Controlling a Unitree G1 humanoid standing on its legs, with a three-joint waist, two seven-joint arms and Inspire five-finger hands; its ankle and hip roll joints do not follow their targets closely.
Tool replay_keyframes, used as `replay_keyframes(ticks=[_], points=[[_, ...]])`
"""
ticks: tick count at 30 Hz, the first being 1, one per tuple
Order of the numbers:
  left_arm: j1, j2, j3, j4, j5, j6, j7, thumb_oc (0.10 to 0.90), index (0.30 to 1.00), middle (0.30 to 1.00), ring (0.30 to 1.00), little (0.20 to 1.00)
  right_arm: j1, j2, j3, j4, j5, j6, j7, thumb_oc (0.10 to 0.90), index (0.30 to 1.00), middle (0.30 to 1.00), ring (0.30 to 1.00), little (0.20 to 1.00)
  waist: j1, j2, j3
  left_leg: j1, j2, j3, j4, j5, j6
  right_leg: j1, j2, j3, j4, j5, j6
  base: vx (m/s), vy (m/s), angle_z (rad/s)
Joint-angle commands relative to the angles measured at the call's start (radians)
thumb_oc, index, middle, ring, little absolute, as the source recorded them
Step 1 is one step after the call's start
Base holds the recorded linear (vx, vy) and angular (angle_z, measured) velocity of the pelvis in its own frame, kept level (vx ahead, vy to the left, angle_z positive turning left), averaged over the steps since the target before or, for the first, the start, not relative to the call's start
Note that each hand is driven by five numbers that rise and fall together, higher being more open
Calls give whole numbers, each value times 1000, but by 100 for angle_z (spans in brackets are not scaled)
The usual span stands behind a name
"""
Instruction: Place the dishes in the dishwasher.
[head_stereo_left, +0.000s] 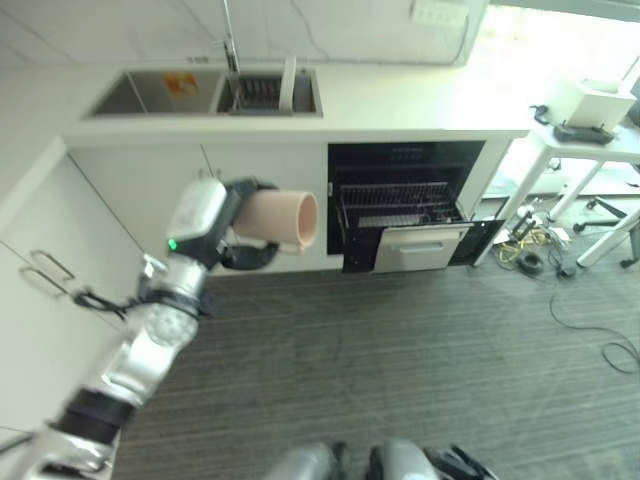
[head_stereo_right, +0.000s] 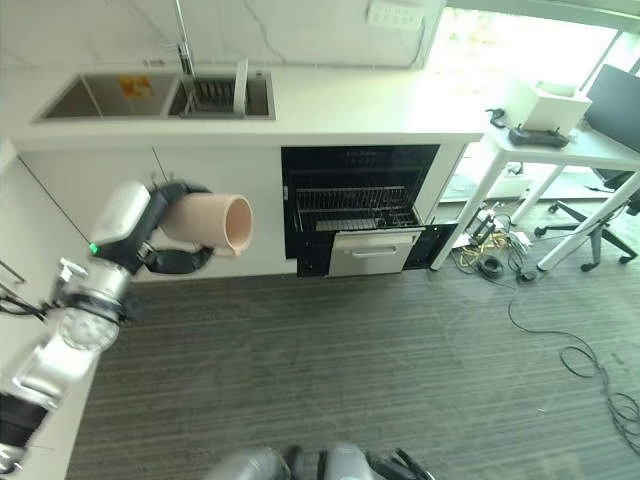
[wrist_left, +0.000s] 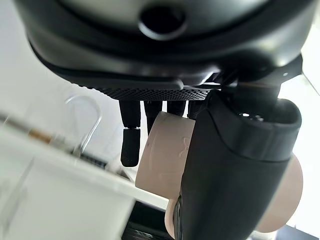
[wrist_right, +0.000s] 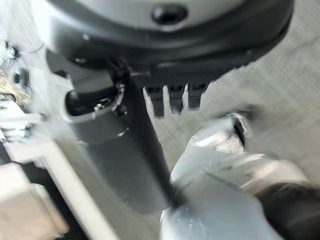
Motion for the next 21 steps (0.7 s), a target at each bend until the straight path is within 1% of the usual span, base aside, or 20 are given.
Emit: replay_keyframes(ticks=[1,2,3,5,6,7,8,9,10,12,13,14,15,18,19,20,21], points=[[-84,-7,123,-136,-43,-19,78,400,300,300,300,300,-41,-10,-14,4,-64,-27,13,800,900,900,900,900,-8,20,-74,193,-51,31,-171,-80,50,176,-13,-1,-199,153,82,294,-660,-25],[-82,4,120,-141,-47,-9,84,400,300,300,300,300,-58,-25,-5,-6,-226,-74,-10,800,900,900,900,900,-7,5,-82,197,-43,20,-171,-107,39,131,-57,73,-199,187,114,197,-450,12],[-79,6,121,-142,-48,-8,86,400,300,300,300,300,-61,-26,-2,-9,-262,-88,-14,800,900,900,900,900,-5,4,-84,196,-41,19,-171,-111,38,125,-61,84,-199,191,119,204,-482,10],[-63,23,127,-150,-61,-13,104,400,300,300,300,300,-73,-29,40,-52,-315,-112,-48,800,900,900,900,900,-2,2,-87,199,-19,-1,-171,-133,28,99,-84,142,-199,218,138,210,-503,19],[-43,38,143,-147,-70,-29,122,400,300,300,300,300,-78,-31,62,-96,-325,-109,-59,800,900,900,900,900,-3,3,-86,204,16,-19,-171,-138,13,102,-90,171,-199,218,148,295,-705,23],[-28,38,163,-147,-67,-40,123,400,300,300,300,300,-76,-37,73,-123,-330,-108,-62,800,900,900,900,900,-2,2,-84,207,46,-31,-171,-136,-4,114,-83,173,-199,195,153,329,-763,30],[-8,37,188,-157,-69,-34,124,400,300,300,300,300,-73,-43,83,-140,-343,-105,-50,800,900,900,900,900,-3,1,-83,211,74,-40,-171,-132,-23,126,-78,155,-199,174,154,378,-867,27],[42,21,226,-189,-79,3,123,400,300,300,300,300,-77,-56,115,-166,-367,-83,-36,800,900,900,900,900,4,-7,-82,244,144,-36,-171,-119,-49,132,-73,94,-199,162,146,358,-819,11],[58,13,236,-199,-80,3,126,400,300,300,300,300,-75,-61,126,-179,-347,-75,-36,800,900,900,900,900,2,-10,-79,248,174,-30,-171,-106,-55,136,-60,78,-199,153,130,309,-767,-29],[69,-11,246,-220,-60,-1,117,400,300,300,300,300,-75,-69,136,-180,-340,-83,-29,800,900,900,900,900,6,-16,-66,222,247,17,-171,13,-74,161,-51,21,-199,130,97,165,-518,-12],[64,-22,242,-226,-54,-12,109,400,300,300,300,300,-72,-71,140,-169,-334,-98,-25,800,900,900,900,900,4,-17,-60,201,275,64,-171,77,-76,174,-38,-11,-199,113,73,149,-637,52],[29,-43,214,-228,-45,-26,95,400,300,300,300,300,-60,-70,130,-154,-289,-109,-31,800,900,900,900,900,-5,-16,-56,184,303,177,-171,153,-92,193,-30,-95,-199,88,38,140,-573,78],[10,-50,198,-223,-43,-21,94,400,300,300,300,300,-59,-71,126,-150,-267,-108,-32,800,900,900,900,900,-7,-18,-53,182,265,195,-171,130,-84,198,-29,-110,-199,83,34,99,-370,100],[8,-50,196,-222,-43,-21,95,400,300,300,300,300,-59,-71,126,-150,-267,-108,-32,800,900,900,900,900,-7,-18,-53,182,265,195,-171,130,-84,199,-30,-110,-199,83,35,79,-101,60],[7,-81,182,-229,-12,-13,69,400,300,300,300,300,-66,-55,118,-119,-238,-134,-29,800,900,900,900,900,26,6,-48,126,-6,226,-171,46,-33,228,30,-125,-199,65,27,234,-260,0],[41,-86,196,-232,6,-44,76,400,300,300,300,300,-74,-39,129,-127,-248,-153,-37,800,900,900,900,900,48,8,-47,93,-27,229,-171,57,-25,233,53,-135,-199,66,22,266,-253,-5],[68,-84,208,-224,13,-74,87,400,300,300,300,300,-83,-32,136,-139,-256,-153,-44,800,900,900,900,900,59,14,-47,100,-35,206,-171,24,-2,248,72,-142,-199,53,18,89,-42,-85]])
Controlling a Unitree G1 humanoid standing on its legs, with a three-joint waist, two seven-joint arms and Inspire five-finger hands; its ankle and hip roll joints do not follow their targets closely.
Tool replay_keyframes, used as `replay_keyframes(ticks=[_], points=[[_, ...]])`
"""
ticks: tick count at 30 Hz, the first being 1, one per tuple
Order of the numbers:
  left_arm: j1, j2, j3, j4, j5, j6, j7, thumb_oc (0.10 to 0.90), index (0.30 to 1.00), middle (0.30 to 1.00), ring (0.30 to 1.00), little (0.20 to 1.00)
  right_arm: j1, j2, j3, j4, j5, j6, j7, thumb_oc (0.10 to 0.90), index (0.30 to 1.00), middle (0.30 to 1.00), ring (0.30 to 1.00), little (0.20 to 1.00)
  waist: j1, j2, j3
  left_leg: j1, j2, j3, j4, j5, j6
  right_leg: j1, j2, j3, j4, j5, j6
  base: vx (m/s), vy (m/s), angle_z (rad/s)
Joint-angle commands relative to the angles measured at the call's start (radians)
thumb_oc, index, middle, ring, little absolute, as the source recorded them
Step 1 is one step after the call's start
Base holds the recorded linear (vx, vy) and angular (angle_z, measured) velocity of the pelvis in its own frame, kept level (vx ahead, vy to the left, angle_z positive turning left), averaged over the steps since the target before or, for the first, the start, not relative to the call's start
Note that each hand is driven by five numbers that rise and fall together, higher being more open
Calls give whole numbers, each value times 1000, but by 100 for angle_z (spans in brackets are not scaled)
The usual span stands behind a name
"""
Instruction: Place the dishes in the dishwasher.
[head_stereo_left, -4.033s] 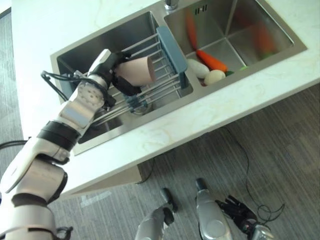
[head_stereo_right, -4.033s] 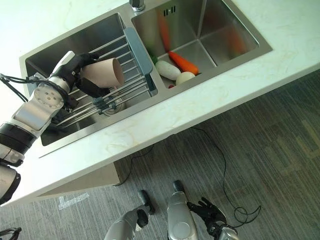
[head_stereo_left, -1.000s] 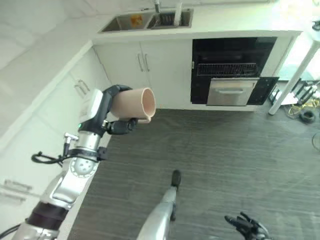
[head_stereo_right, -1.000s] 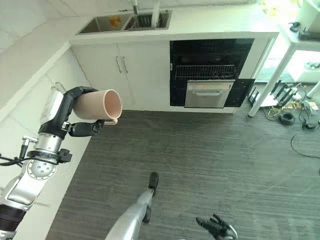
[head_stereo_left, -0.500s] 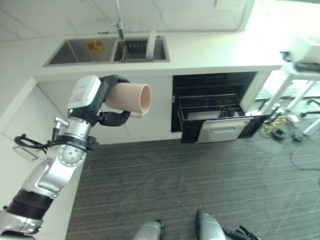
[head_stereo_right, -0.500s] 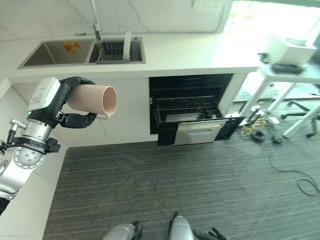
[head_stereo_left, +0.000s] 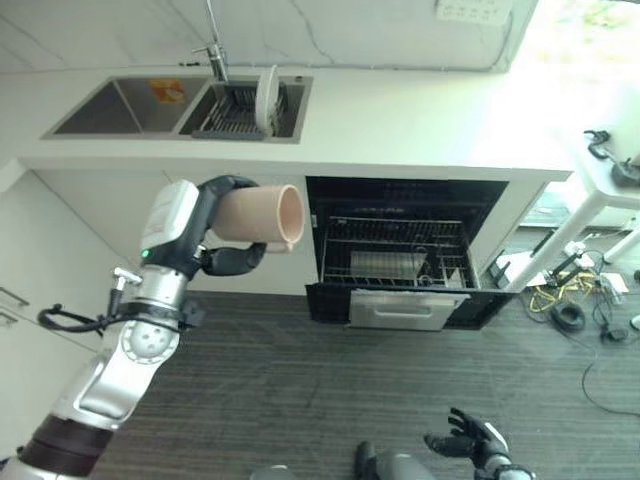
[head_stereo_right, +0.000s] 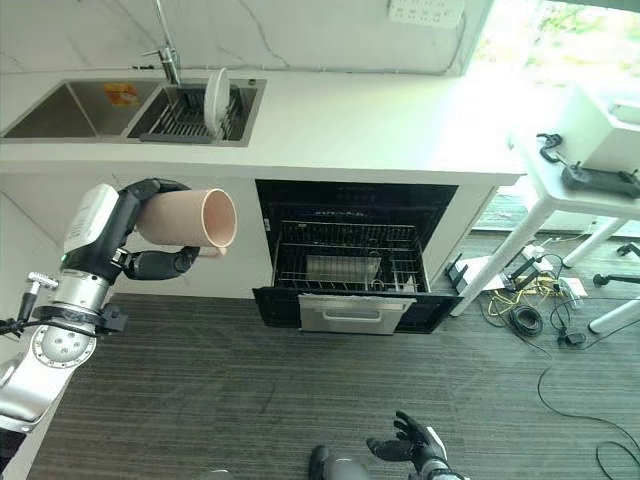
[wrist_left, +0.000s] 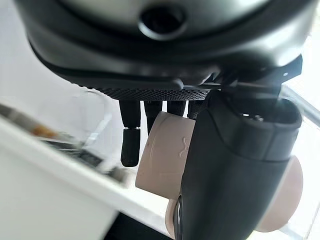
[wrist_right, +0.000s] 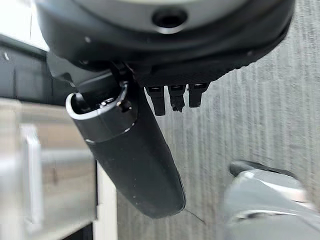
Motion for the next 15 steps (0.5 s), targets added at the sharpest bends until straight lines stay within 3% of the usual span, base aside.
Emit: replay_keyframes(ticks=[1,2,3,5,6,8,11,13,15], points=[[46,26,240,-122,77,-96,61,400,300,300,300,300,0,31,-5,-105,28,-67,-4,800,900,900,900,900,6,116,-52,-80,-92,0,-137,68,151,83,43,-51,-46,51,119,90,-30,-119],[48,51,245,-117,61,-90,65,400,300,300,300,300,-4,33,0,-142,16,-85,10,800,900,900,900,900,-6,145,-38,-60,-60,-18,-137,54,174,36,50,-41,120,92,143,47,-196,-133],[12,75,214,-84,27,-91,76,400,300,300,300,300,-3,40,23,-178,-11,-108,7,800,900,900,900,900,-26,149,-19,-59,-68,-91,-137,47,204,-89,32,53,297,114,158,43,-285,-83],[-15,55,194,-84,47,-87,71,400,300,300,300,300,-3,40,22,-177,-18,-130,35,800,900,900,900,900,-27,142,-27,-64,-66,-116,-137,47,187,-39,-43,44,102,94,151,73,-356,30],[-29,55,182,-84,53,-81,78,400,300,300,300,300,-4,37,25,-186,-16,-132,43,800,900,900,900,900,-36,141,-29,-61,-64,-132,-137,40,180,-10,-63,48,4,115,160,66,-455,113],[-73,85,158,-82,53,-42,107,400,300,300,300,300,-17,29,46,-206,-6,-118,73,800,900,900,900,900,-60,126,-29,-63,-54,-156,-137,20,156,-38,-113,143,-46,144,191,45,-535,87],[-52,94,177,-75,40,-47,108,400,300,300,300,300,-35,31,59,-208,40,-79,108,800,900,900,900,900,-36,112,-55,-81,10,-157,-137,26,102,-43,-110,128,-46,99,203,61,-497,37],[-21,93,193,-103,42,-39,108,400,300,300,300,300,-42,37,77,-208,0,-83,121,800,900,900,900,900,-29,116,-67,-95,64,-164,-137,53,72,-25,-80,102,-46,65,177,83,-368,2],[-32,90,195,-112,13,-53,83,400,300,300,300,300,-32,37,89,-208,10,-82,105,800,900,900,900,900,-35,119,-78,-113,85,-134,-137,79,58,-13,-59,74,-46,41,154,57,-300,23]])
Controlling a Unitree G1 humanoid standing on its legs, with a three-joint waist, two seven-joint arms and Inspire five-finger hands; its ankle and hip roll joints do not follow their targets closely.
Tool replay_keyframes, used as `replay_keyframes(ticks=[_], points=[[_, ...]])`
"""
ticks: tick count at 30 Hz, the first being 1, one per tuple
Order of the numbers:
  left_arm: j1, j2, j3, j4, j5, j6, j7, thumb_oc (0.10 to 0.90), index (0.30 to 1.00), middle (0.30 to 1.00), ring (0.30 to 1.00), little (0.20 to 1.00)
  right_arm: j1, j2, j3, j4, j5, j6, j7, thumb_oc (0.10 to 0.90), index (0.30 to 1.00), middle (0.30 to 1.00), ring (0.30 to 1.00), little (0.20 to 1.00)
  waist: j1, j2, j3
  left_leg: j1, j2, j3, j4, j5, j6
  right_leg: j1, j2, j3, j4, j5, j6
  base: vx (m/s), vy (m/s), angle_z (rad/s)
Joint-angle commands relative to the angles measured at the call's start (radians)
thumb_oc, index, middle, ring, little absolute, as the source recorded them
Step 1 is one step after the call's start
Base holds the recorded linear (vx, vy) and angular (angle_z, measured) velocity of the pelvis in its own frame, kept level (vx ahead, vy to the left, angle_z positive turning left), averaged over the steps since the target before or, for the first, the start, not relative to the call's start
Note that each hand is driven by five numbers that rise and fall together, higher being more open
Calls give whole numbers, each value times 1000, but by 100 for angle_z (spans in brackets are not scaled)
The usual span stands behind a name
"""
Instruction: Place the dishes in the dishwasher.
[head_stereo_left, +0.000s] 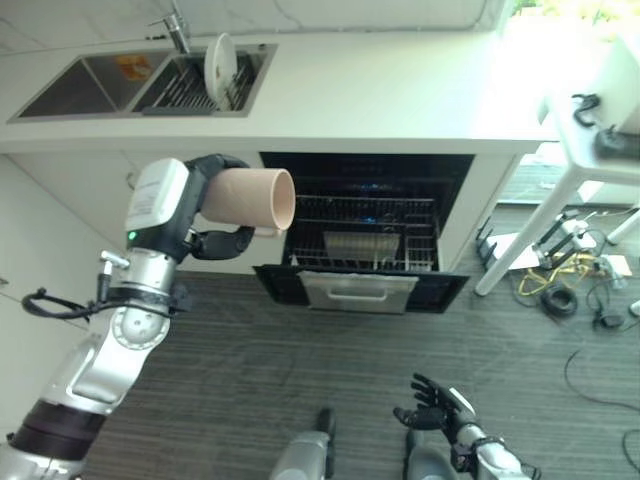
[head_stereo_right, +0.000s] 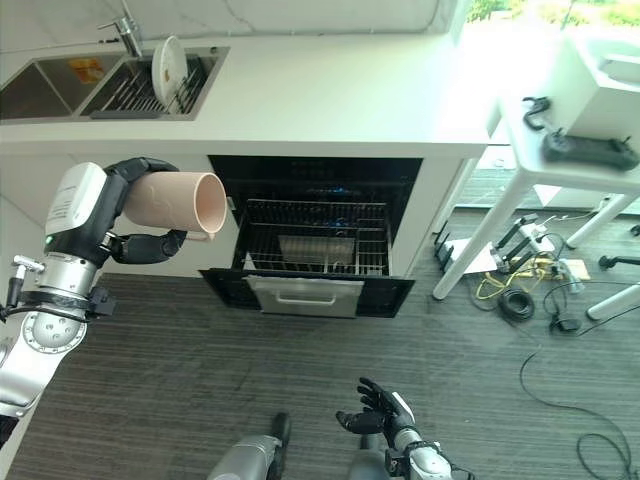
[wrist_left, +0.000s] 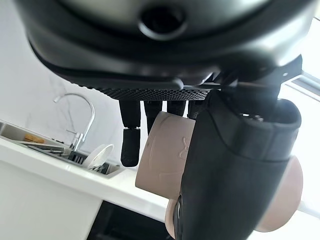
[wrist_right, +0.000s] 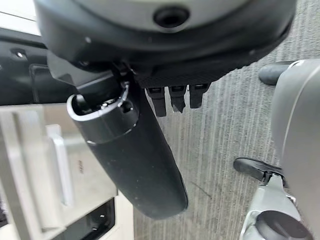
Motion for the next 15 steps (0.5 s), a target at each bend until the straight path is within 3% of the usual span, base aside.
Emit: replay_keyframes(ticks=[1,3,5,7,10,11,12,13,14,15], points=[[-154,-2,60,-62,-44,-78,42,400,300,300,300,300,3,-24,11,-69,35,-62,-14,800,900,900,900,900,-31,4,-102,-25,50,104,127,-88,40,-19,-45,-42,38,-39,3,25,-231,34],[-191,-13,33,-44,-51,-94,28,400,300,300,300,300,20,-28,4,-68,64,-60,-26,800,900,900,900,900,-42,4,-110,-41,41,134,127,-77,35,-15,-37,-67,38,-45,-3,26,-112,108],[-196,-27,27,-50,-52,-84,12,400,300,300,300,300,23,-30,-7,-28,57,-61,-24,800,900,900,900,900,-30,12,-125,-76,-7,81,127,-73,33,-16,-8,-55,38,-46,-9,80,14,88],[-179,-34,38,-54,-58,-94,7,400,300,300,300,300,20,-23,-22,19,65,-69,-24,800,900,900,900,900,-24,10,-136,-72,-23,57,127,-81,43,-12,-3,-47,38,-51,-14,99,76,-1],[-175,-48,31,-34,-72,-117,2,400,300,300,300,300,46,-22,-59,43,108,-68,-33,800,900,900,900,900,-41,2,-142,-45,-43,102,127,-89,56,-6,-11,-48,38,-45,-15,107,99,-19],[-179,-63,22,-22,-68,-135,-2,400,300,300,300,300,69,-21,-73,42,94,-74,-50,800,900,900,900,900,-48,-3,-142,-35,-60,119,127,-96,65,-3,-17,-57,38,-42,-13,128,265,4],[-174,-78,25,-20,-64,-147,-30,400,300,300,300,300,79,-26,-81,52,-73,-81,-131,800,900,900,900,900,-50,-3,-144,-16,-77,111,127,-126,89,6,-20,-72,38,-41,-10,161,357,6],[-150,-98,25,-37,-16,-126,-26,400,300,300,300,300,61,-26,-67,57,-46,-86,-190,800,900,900,900,900,-37,1,-139,-6,-93,95,127,-141,111,26,-15,-82,38,-34,-7,238,397,-3],[-138,-112,21,-43,29,-94,-26,400,300,300,300,300,54,-32,-83,18,-42,-76,-224,800,900,900,900,900,-53,12,-126,20,-87,112,127,-160,146,49,-1,-109,38,51,9,181,214,-17],[-138,-113,18,-40,34,-87,-22,400,300,300,300,300,55,-33,-83,4,-50,-68,-227,800,900,900,900,900,-59,15,-121,27,-83,112,127,-163,151,45,2,-106,52,73,15,176,87,-23]])
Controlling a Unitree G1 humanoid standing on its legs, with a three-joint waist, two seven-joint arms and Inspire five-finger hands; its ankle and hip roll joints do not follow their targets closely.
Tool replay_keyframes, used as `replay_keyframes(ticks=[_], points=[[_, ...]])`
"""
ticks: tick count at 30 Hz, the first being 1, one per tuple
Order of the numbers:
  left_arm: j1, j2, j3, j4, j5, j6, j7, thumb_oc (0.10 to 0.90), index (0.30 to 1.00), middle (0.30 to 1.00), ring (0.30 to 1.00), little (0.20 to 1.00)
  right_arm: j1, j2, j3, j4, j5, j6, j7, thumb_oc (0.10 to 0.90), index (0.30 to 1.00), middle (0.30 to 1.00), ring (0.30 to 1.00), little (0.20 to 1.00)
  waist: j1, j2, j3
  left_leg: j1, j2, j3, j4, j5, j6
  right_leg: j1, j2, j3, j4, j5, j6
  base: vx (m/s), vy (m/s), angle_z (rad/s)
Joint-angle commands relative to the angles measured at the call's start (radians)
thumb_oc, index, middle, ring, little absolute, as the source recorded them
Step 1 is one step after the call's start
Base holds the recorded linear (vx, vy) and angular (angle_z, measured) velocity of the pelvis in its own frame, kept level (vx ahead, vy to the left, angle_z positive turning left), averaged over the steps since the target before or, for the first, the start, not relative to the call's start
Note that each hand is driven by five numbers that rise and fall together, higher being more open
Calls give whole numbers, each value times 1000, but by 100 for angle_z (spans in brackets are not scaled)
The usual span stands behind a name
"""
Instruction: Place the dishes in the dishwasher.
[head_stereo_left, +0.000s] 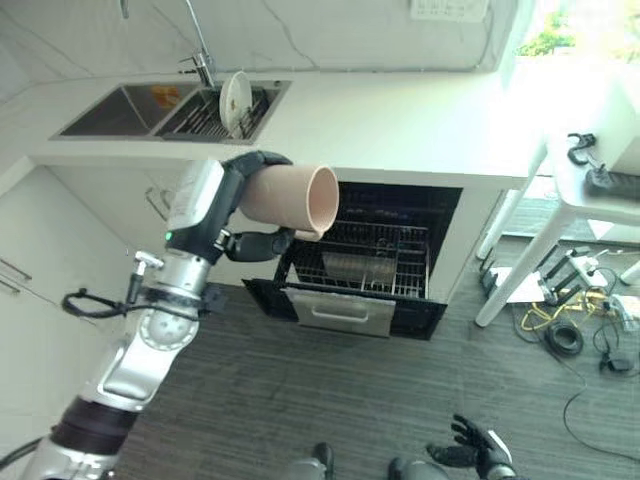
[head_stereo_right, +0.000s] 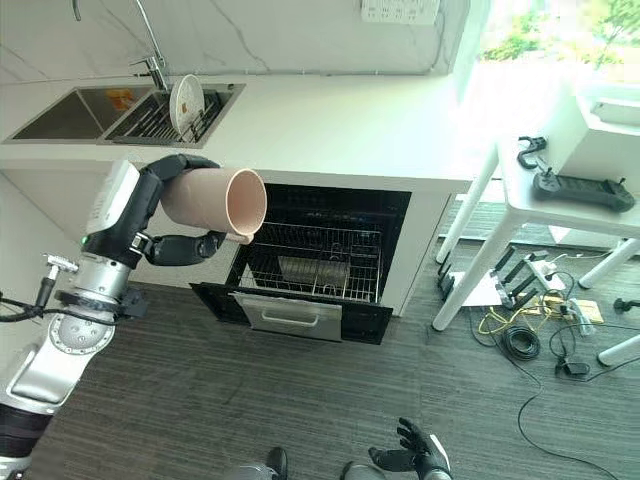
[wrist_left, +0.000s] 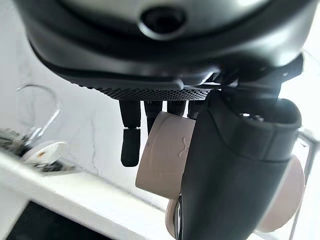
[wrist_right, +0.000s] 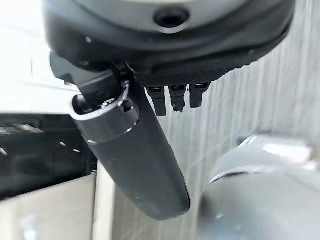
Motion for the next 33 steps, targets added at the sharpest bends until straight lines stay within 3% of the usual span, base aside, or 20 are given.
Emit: replay_keyframes(ticks=[1,3,5,8,10,12,13,15,18,19,20,21,23,25,26,27,28,29,33], points=[[-89,13,60,-41,51,7,60,400,300,300,300,300,-46,-5,-8,-125,-54,-56,-62,800,900,900,900,900,-30,30,-10,19,3,-10,53,-66,45,9,9,14,35,177,67,101,-22,-13],[-101,14,44,-24,54,-5,74,400,300,300,300,300,-44,1,2,-139,-75,-64,-74,800,900,900,900,900,-33,26,-5,29,9,-1,53,-73,43,7,-6,10,-8,180,68,143,-100,-12],[-126,18,26,-32,58,19,77,400,300,300,300,300,-47,0,0,-135,-58,-61,-63,800,900,900,900,900,-40,11,-7,40,10,3,53,-79,30,-15,-45,37,-17,141,74,168,-214,-12],[-183,55,-15,-14,21,82,95,400,300,300,300,300,-59,-6,-12,-114,-55,-44,-8,800,900,900,900,900,-57,-22,-21,62,25,11,53,-118,9,-97,-131,147,-17,193,125,196,-375,-11],[-204,80,-28,16,-7,83,119,400,300,300,300,300,-62,1,-16,-106,-46,-42,22,800,900,900,900,900,-61,-30,-30,78,64,12,53,-134,-9,-117,-141,194,-17,196,149,281,-523,11],[-191,73,-16,13,3,95,125,400,300,300,300,300,-55,0,-20,-114,-26,-25,44,800,900,900,900,900,-55,-33,-43,80,107,8,53,-129,-33,-90,-130,173,-17,146,150,307,-576,9],[-168,56,-5,-8,13,144,126,400,300,300,300,300,-54,-3,-18,-119,-27,-14,49,800,900,900,900,900,-52,-37,-46,83,143,12,53,-109,-51,-78,-116,145,-17,128,137,293,-562,5],[-120,19,18,-50,19,167,163,400,300,300,300,300,-41,-18,3,-156,-17,-26,13,800,900,900,900,900,-51,-41,-39,78,204,21,53,-38,-68,-47,-75,115,-17,89,83,303,-571,2],[-99,-7,37,-67,16,149,159,400,300,300,300,300,-21,-27,-1,-170,16,-50,-26,800,900,900,900,900,-45,-45,-27,55,231,65,53,75,-82,-25,-44,85,-17,65,46,200,-395,13],[-109,-25,26,-59,19,133,151,400,300,300,300,300,-5,-31,-17,-174,23,-60,-40,800,900,900,900,900,-49,-45,-20,34,243,109,53,138,-98,-12,-36,54,-17,50,31,181,-308,30],[-122,-32,16,-53,13,137,137,400,300,300,300,300,-1,-34,-24,-176,26,-57,-46,800,900,900,900,900,-51,-45,-18,26,235,124,53,146,-102,-7,-38,37,-17,43,26,198,-226,48],[-136,-39,3,-45,6,147,127,400,300,300,300,300,-3,-34,-30,-170,31,-50,-52,800,900,900,900,900,-53,-42,-15,21,196,118,53,123,-91,-2,-36,33,-17,38,26,191,-63,63],[-138,-45,-7,-30,-5,151,128,400,300,300,300,300,1,-28,-33,-153,33,-52,-58,800,900,900,900,900,-51,-18,-14,-9,92,91,53,25,-56,-4,-2,49,-17,35,29,191,70,47],[-134,-56,-10,-31,-12,136,125,400,300,300,300,300,12,-16,-35,-151,23,-60,-60,800,900,900,900,900,-51,2,-12,-69,71,117,53,19,-54,0,20,35,-17,21,25,128,121,-8],[-128,-63,-10,-32,-13,117,118,400,300,300,300,300,18,-9,-37,-158,29,-63,-72,800,900,900,900,900,-45,1,-10,-85,79,108,53,34,-59,1,18,31,-17,19,25,95,125,-6],[-119,-65,-8,-35,-13,111,120,400,300,300,300,300,17,-6,-31,-163,51,-69,-84,800,900,900,900,900,-32,3,-7,-102,57,64,53,39,-60,1,23,36,-17,20,25,68,127,-2],[-106,-68,0,-39,-16,107,113,400,300,300,300,300,17,-3,-37,-158,87,-88,-81,800,900,900,900,900,-26,6,-8,-106,45,51,53,30,-53,3,22,35,-17,16,28,81,131,-2],[-99,-74,2,-39,-23,106,100,400,300,300,300,300,28,0,-45,-174,99,-102,-79,800,900,900,900,900,-29,9,-12,-110,58,79,53,24,-57,5,15,14,-17,13,30,79,146,-27],[-74,-85,8,-11,-56,72,89,400,300,300,300,300,75,8,-40,-300,69,-142,-134,800,900,900,900,900,-40,9,-35,-92,47,70,53,-11,-41,0,-3,-10,-17,14,39,65,111,-3]])
